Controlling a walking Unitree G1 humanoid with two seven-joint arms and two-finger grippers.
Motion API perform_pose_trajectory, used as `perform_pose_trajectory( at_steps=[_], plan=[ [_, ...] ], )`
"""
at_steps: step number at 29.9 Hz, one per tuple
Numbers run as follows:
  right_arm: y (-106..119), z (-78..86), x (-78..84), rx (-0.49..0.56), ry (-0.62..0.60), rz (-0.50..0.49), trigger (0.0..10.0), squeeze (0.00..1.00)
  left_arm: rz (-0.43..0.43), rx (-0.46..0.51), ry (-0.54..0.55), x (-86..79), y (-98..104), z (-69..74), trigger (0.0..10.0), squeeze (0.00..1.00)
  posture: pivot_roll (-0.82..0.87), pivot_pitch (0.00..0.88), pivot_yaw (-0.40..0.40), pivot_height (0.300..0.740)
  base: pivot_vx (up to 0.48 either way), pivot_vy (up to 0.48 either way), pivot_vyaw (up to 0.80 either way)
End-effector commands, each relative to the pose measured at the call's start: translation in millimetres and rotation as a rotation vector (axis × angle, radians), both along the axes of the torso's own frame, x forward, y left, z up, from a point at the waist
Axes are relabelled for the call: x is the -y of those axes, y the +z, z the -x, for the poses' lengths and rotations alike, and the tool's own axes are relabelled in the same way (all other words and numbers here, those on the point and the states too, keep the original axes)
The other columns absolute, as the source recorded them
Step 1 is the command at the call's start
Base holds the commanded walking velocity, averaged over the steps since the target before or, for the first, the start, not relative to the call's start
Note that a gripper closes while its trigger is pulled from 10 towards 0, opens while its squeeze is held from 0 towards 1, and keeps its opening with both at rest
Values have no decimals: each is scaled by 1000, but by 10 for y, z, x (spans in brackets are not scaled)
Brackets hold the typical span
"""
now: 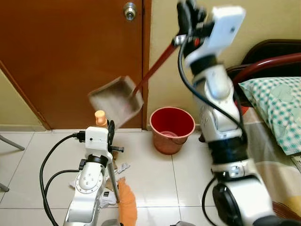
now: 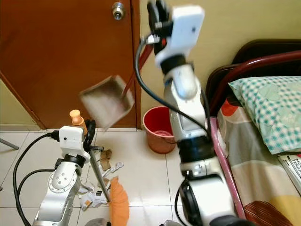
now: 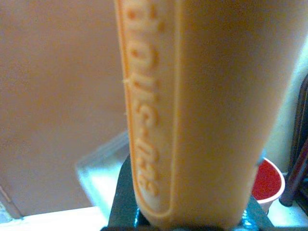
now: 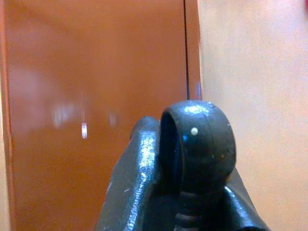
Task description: Sweep floor
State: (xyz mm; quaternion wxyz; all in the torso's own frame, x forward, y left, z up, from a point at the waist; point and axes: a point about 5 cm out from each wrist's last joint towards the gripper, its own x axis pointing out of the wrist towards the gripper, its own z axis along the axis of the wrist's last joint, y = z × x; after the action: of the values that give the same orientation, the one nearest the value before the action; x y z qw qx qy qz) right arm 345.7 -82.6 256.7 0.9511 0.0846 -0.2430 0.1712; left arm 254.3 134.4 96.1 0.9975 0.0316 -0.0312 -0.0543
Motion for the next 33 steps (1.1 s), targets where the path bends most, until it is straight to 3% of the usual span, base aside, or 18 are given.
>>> perform_pose_trajectory(
  at_steps=[1,3,4,8,12,17,24,30,33],
  plan=[
    [-85,9,117,-22,-43,13,10000,0,4,23,-15,14,40,-8,10000,0,7,2,-24,740,0,0,0],
    [-190,17,159,-54,-60,24,10000,0,5,23,-17,17,38,-3,10000,0,7,2,-24,740,0,0,0],
    [-389,42,243,-142,-84,9,10000,0,4,19,-22,20,26,0,10000,0,10,0,-21,740,0,0,0],
    [-778,144,403,-272,-136,13,10000,0,2,13,-41,35,14,0,10000,0,9,0,-15,740,0,0,0],
    [-995,217,488,-336,-164,48,10000,0,-1,13,-52,40,16,-14,10000,0,8,0,-12,740,0,0,0],
    [-1441,393,693,-566,-226,60,10000,0,-4,9,-58,32,10,-26,10000,0,10,0,-13,740,0,0,0],
    [-1664,565,951,-669,-319,143,10000,0,-7,1,-59,15,-11,-8,10000,0,8,0,-12,740,0,0,0],
    [-1611,635,1182,-614,-460,110,10000,0,-14,-5,-67,3,-29,1,10000,0,8,0,-9,740,0,0,0],
    [-1672,689,1224,-659,-482,83,10000,0,-18,-4,-66,-5,-30,1,10000,0,10,0,-9,740,0,0,0]
  ],
)
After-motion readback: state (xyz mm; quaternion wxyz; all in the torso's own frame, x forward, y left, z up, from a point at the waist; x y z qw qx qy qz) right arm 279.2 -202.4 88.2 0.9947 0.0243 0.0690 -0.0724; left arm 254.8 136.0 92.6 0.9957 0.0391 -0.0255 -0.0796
